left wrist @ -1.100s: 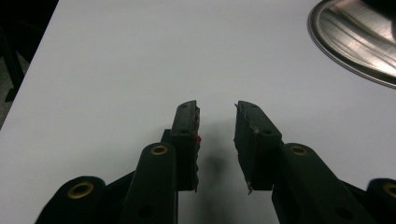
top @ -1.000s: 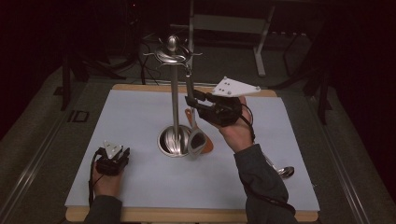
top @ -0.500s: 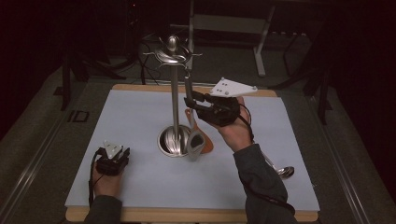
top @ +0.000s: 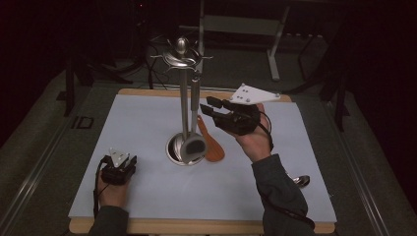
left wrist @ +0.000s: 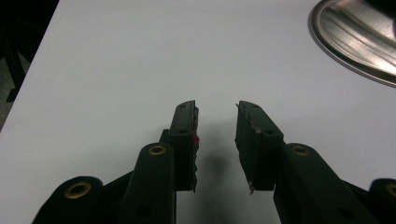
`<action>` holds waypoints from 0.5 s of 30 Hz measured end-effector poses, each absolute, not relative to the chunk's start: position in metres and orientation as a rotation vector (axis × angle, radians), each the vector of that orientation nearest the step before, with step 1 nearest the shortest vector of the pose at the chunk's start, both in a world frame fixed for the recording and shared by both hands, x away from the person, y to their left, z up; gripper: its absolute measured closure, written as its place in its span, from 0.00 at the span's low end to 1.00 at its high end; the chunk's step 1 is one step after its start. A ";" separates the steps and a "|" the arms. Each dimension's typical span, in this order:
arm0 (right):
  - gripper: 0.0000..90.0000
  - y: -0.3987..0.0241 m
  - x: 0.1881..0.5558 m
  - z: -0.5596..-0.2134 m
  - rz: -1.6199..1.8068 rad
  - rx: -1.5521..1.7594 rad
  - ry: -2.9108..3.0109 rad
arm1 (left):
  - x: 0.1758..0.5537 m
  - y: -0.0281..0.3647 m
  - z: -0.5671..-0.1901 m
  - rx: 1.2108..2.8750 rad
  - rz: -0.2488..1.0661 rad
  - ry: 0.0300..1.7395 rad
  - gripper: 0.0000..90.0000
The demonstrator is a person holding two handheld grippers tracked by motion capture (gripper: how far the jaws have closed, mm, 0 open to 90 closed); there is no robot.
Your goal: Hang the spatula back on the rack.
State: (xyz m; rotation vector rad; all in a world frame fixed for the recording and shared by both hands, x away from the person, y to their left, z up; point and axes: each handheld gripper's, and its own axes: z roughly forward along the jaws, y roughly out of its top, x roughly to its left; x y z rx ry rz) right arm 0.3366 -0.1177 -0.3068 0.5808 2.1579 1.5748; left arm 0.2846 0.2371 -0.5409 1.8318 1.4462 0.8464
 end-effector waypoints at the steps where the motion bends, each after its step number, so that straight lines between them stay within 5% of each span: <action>1: 0.75 -0.119 0.337 -0.307 1.564 0.585 2.161 | 0.285 0.237 -0.541 1.832 0.846 1.447 0.77; 15: 0.77 -0.135 0.345 -0.328 1.271 0.692 2.260 | 0.284 0.237 -0.541 1.835 0.854 1.441 0.77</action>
